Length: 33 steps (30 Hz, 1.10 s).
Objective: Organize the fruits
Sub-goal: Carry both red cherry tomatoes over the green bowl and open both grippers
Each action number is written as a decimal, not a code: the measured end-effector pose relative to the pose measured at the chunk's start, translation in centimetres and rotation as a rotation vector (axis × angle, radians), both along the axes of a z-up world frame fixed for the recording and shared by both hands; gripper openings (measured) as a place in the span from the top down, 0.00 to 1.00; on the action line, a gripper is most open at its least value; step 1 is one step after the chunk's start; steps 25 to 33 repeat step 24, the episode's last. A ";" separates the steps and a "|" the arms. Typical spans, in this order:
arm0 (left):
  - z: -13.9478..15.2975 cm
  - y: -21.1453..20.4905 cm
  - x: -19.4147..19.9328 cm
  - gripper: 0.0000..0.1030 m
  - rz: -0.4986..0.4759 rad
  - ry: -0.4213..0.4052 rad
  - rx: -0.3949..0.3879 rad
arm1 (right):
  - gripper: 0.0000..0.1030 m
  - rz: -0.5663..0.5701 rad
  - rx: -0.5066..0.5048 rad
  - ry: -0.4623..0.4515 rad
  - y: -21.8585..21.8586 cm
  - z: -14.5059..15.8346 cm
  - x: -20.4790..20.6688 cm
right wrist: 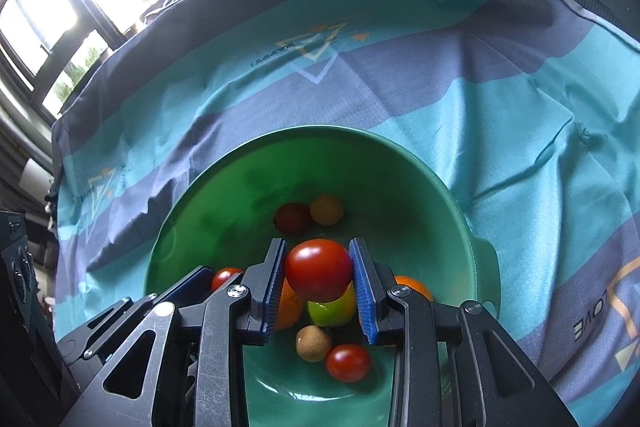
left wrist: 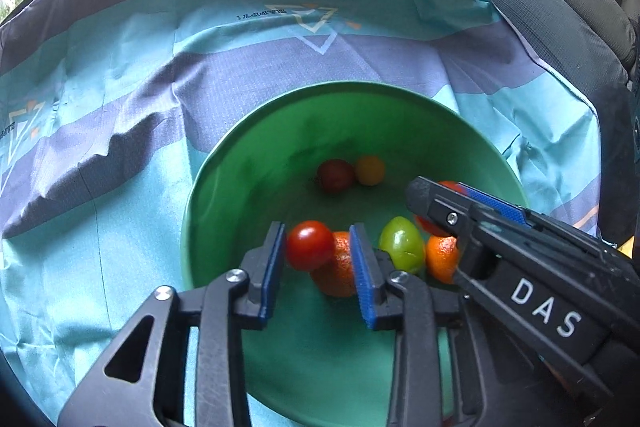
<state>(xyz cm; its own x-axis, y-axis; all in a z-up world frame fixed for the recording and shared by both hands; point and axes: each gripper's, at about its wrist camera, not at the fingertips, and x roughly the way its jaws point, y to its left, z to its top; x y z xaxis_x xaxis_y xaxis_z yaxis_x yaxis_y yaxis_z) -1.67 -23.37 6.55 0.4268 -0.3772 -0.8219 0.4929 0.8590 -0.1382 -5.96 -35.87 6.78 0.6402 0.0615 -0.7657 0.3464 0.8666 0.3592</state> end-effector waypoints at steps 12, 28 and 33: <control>3.3 1.3 -1.5 0.33 0.007 -0.089 0.020 | 0.51 -0.047 -0.020 -0.070 -0.4 2.0 -1.5; 4.4 2.2 -2.1 0.33 0.006 -0.111 -0.033 | 0.51 -0.081 -0.057 -0.089 -0.2 3.3 -2.2; 4.4 2.2 -2.1 0.33 0.006 -0.111 -0.033 | 0.51 -0.081 -0.057 -0.089 -0.2 3.3 -2.2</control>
